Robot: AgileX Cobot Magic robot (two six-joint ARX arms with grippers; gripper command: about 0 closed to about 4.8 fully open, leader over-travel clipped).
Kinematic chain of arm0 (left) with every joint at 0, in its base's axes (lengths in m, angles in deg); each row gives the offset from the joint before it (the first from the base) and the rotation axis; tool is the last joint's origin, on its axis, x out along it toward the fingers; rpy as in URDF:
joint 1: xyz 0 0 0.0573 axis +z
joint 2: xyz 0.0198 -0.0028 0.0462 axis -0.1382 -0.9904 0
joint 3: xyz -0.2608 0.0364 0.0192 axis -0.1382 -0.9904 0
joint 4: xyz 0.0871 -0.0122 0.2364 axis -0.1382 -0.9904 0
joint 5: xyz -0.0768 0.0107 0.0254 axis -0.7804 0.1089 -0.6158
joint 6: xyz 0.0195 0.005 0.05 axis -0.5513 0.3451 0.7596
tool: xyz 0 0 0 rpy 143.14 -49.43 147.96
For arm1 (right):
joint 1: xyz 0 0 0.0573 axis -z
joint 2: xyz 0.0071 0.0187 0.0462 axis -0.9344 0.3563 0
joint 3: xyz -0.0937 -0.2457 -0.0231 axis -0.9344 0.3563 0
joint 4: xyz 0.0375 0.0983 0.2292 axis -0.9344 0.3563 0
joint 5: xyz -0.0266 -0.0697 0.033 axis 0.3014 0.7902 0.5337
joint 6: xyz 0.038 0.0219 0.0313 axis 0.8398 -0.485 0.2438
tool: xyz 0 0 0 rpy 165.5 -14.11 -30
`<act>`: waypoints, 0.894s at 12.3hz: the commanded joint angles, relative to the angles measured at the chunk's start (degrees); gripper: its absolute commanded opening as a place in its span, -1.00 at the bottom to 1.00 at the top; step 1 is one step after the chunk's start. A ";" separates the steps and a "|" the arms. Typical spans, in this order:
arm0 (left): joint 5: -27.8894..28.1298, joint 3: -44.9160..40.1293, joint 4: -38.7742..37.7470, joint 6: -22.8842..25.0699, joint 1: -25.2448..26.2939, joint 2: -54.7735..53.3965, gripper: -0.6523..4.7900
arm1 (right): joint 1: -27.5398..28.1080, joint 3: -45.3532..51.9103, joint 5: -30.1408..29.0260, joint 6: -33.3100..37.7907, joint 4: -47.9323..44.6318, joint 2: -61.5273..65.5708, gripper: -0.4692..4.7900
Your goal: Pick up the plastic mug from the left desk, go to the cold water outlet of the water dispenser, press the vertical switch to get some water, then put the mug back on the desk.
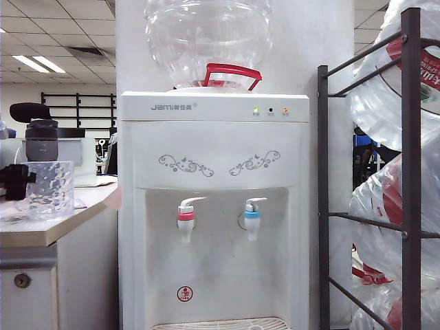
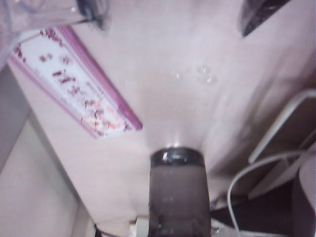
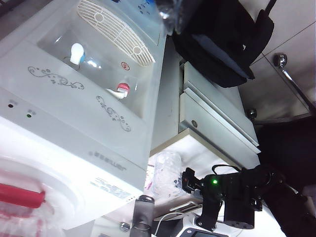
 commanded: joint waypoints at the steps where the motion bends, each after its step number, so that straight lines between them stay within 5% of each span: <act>1: -0.26 2.78 -0.33 -0.39 0.04 -0.42 0.49 | -0.04 -0.46 0.15 -0.13 -0.76 0.02 -0.84; 3: -0.31 3.34 -0.79 -0.39 0.04 -0.48 0.19 | -0.04 -0.46 0.15 -0.11 -0.74 0.02 -0.84; 5: -3.15 3.48 -1.07 -0.39 0.04 -0.48 -0.79 | -0.04 -0.46 0.17 -0.11 -0.74 0.09 -0.84; 7: -3.32 3.48 -1.03 -0.74 0.02 -0.48 -0.79 | -0.04 -0.46 0.17 -0.11 -0.72 0.28 -0.84; 11: -8.94 2.97 -0.33 -9.01 0.17 1.22 -0.79 | -0.02 -0.46 6.14 -0.13 -1.75 0.42 -0.84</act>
